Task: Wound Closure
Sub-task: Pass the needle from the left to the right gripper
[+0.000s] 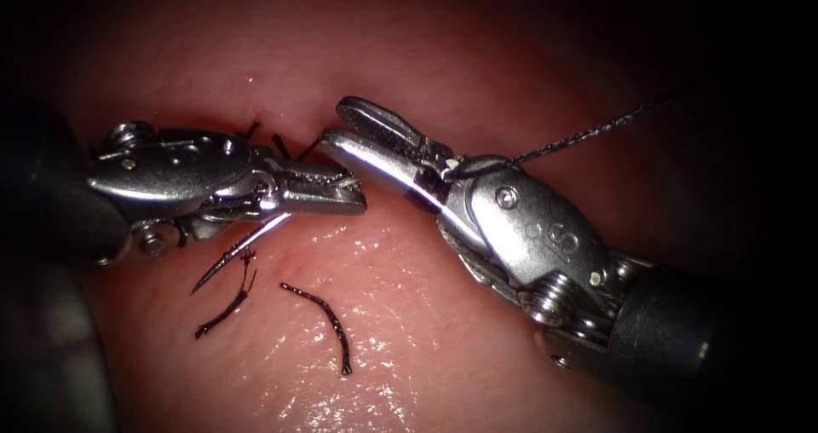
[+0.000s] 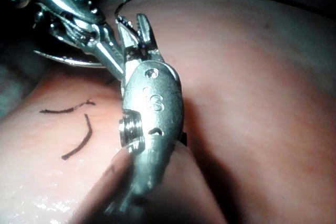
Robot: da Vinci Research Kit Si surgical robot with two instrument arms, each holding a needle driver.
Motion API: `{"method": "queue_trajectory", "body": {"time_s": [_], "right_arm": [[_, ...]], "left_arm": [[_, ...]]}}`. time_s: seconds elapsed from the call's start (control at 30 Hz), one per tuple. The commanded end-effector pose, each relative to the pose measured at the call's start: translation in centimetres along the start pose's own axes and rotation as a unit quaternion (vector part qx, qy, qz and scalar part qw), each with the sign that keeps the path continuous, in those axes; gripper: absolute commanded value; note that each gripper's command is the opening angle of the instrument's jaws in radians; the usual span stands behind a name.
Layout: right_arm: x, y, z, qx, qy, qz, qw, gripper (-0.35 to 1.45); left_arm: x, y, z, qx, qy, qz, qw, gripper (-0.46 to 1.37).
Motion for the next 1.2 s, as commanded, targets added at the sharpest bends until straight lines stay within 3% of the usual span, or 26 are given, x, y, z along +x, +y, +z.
{"method": "queue_trajectory", "body": {"time_s": [0.03,0.17,0.3,0.4,1.2], "right_arm": [[0.00,0.00,0.00,-0.003,0.000,0.000,1.000,-0.27],[0.00,0.00,0.00,-0.003,0.000,0.001,1.000,0.00],[0.01,0.02,0.01,-0.007,0.000,0.000,1.000,0.73],[0.00,0.03,0.01,-0.024,-0.002,-0.004,1.000,0.96],[0.02,0.07,-0.05,-0.037,0.009,-0.004,0.999,0.96]], "left_arm": [[0.00,0.00,0.00,-0.003,0.002,0.000,1.0000,-0.35],[0.00,0.01,0.00,-0.003,0.003,-0.006,1.0000,-0.35],[0.00,0.01,0.00,-0.003,0.009,-0.018,0.9998,-0.35],[0.01,0.01,-0.01,-0.001,0.017,-0.024,0.9996,-0.35],[0.05,-0.02,-0.03,0.018,0.059,-0.068,0.9958,-0.35]]}}
